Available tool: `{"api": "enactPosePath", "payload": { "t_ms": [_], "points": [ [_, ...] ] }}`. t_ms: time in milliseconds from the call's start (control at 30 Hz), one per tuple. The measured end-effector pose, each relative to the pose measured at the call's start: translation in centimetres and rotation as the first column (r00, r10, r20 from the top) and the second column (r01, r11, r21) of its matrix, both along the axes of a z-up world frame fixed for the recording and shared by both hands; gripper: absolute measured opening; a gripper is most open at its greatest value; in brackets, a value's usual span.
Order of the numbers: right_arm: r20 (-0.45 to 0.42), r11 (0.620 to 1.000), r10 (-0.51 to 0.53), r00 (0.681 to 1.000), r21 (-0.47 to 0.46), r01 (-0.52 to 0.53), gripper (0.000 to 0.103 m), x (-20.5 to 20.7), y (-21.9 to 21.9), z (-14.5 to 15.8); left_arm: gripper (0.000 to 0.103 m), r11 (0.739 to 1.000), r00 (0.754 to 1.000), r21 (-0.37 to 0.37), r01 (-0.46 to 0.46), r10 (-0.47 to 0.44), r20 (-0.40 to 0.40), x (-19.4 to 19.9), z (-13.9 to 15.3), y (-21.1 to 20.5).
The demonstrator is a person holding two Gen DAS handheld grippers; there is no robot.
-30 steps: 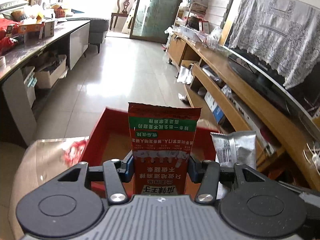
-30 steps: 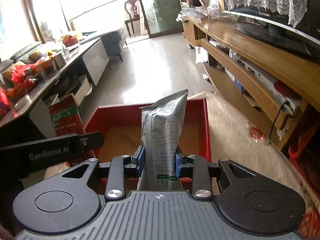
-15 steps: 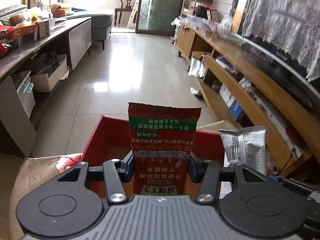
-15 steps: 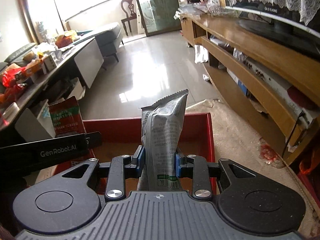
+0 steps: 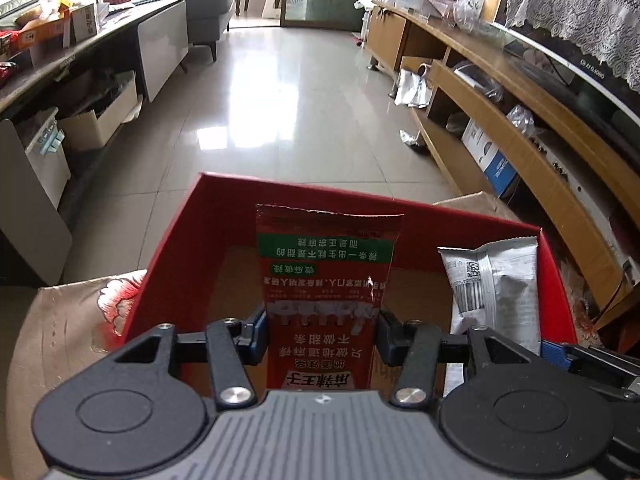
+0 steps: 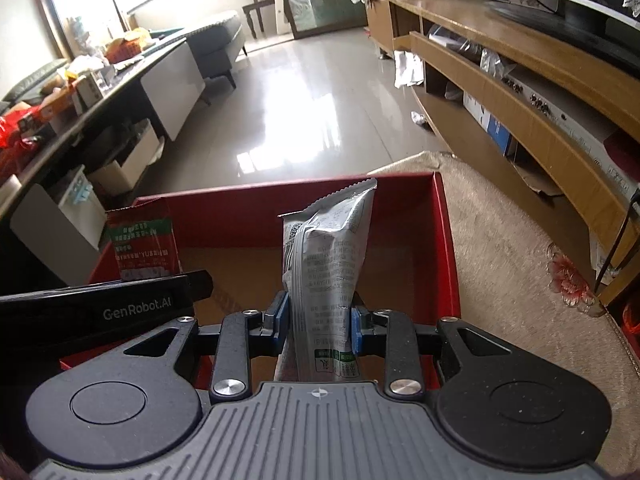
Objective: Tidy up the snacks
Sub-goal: 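Open both tools to drop the packets into the red box, then grasp the wrapped round bun with the left tool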
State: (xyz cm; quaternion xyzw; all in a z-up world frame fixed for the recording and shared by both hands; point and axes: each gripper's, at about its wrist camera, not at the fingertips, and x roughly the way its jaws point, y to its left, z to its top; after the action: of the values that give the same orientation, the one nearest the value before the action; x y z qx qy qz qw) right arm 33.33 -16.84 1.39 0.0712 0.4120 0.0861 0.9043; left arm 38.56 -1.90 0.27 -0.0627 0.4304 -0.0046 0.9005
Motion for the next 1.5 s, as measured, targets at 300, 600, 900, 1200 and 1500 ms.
{"api": "enactPosePath", "payload": {
  "t_ms": [300, 600, 900, 1200, 1500],
  "points": [
    [-0.017, 1.0, 0.011, 1.0, -0.018, -0.011, 0.04, 0.6, 0.2, -1.3, 0.051, 1.0, 1.0, 0.019, -0.008, 0.009, -0.029, 0.6, -1.4, -0.1],
    [0.003, 0.999, 0.006, 1.0, -0.035, -0.006, 0.045, 0.6, 0.5, -1.0, 0.063, 0.998, 0.999, 0.046, -0.037, 0.037, -0.004, 0.6, -1.0, 0.4],
    [0.052, 0.999, -0.007, 0.999, -0.048, 0.01, 0.056, -0.3, 0.2, 0.9, 0.067, 0.999, 0.999, 0.021, -0.044, 0.044, 0.033, -1.0, 1.7, 0.8],
    [0.092, 0.999, -0.017, 0.996, -0.049, 0.021, 0.059, -2.6, 0.3, 3.6, 0.07, 0.999, 0.998, -0.013, -0.041, 0.041, 0.056, -4.3, 4.0, 2.0],
    [0.088, 0.999, -0.016, 0.996, -0.05, 0.021, 0.063, -5.0, 0.5, 4.5, 0.073, 0.999, 0.999, -0.039, -0.018, 0.02, 0.051, -7.4, 4.8, 3.1]
  ]
}}
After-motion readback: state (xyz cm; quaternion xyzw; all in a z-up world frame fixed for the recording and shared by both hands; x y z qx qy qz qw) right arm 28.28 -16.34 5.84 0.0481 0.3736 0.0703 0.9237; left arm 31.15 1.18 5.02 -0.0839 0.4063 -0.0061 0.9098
